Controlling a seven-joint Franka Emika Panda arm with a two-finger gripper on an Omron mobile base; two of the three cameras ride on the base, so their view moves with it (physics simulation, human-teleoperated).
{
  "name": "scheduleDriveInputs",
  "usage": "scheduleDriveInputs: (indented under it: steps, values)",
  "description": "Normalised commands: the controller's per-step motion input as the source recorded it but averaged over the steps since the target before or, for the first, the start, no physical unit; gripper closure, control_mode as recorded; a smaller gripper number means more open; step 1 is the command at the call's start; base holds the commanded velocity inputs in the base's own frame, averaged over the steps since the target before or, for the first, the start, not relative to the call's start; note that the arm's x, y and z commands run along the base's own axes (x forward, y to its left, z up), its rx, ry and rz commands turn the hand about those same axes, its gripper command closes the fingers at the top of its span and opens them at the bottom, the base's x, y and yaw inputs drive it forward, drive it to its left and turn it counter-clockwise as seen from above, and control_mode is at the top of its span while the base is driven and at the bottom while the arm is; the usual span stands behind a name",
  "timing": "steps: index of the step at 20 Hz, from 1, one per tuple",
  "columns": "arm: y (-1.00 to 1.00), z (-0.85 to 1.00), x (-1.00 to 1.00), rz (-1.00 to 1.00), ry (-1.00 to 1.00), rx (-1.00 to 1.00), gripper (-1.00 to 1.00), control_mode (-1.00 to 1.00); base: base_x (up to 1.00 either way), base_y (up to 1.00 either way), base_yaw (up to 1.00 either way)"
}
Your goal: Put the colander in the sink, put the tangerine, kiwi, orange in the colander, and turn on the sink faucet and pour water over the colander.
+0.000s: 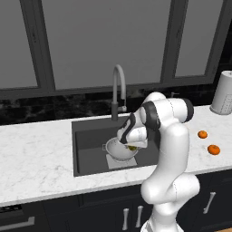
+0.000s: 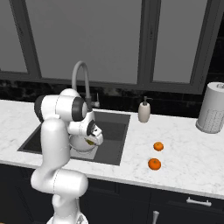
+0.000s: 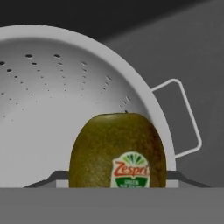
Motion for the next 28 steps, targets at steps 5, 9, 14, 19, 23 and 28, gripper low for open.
scheduleDriveInputs:
  steps: [5, 9, 14, 19, 23, 28]
  values:
    - [0.00, 0.00, 0.00, 0.00, 0.00, 0.00, -1.00, -1.00, 0.00, 0.00, 0.00]
    - [0.00, 0.00, 0.00, 0.00, 0.00, 0.00, -1.00, -1.00, 0.00, 0.00, 0.00]
    - [0.00, 0.18, -0.05, 0.00, 0.00, 0.00, -1.00, -1.00, 0.00, 0.00, 0.00]
    - [-0.30, 0.53, -0.17, 0.00, -0.01, 0.00, -1.00, -1.00, 0.00, 0.00, 0.00]
    - [-0.49, 0.62, -0.05, 0.00, 0.00, 0.00, -1.00, -1.00, 0.00, 0.00, 0.00]
    - [-0.59, 0.66, -0.26, 0.00, 0.00, 0.00, -1.00, -1.00, 0.00, 0.00, 0.00]
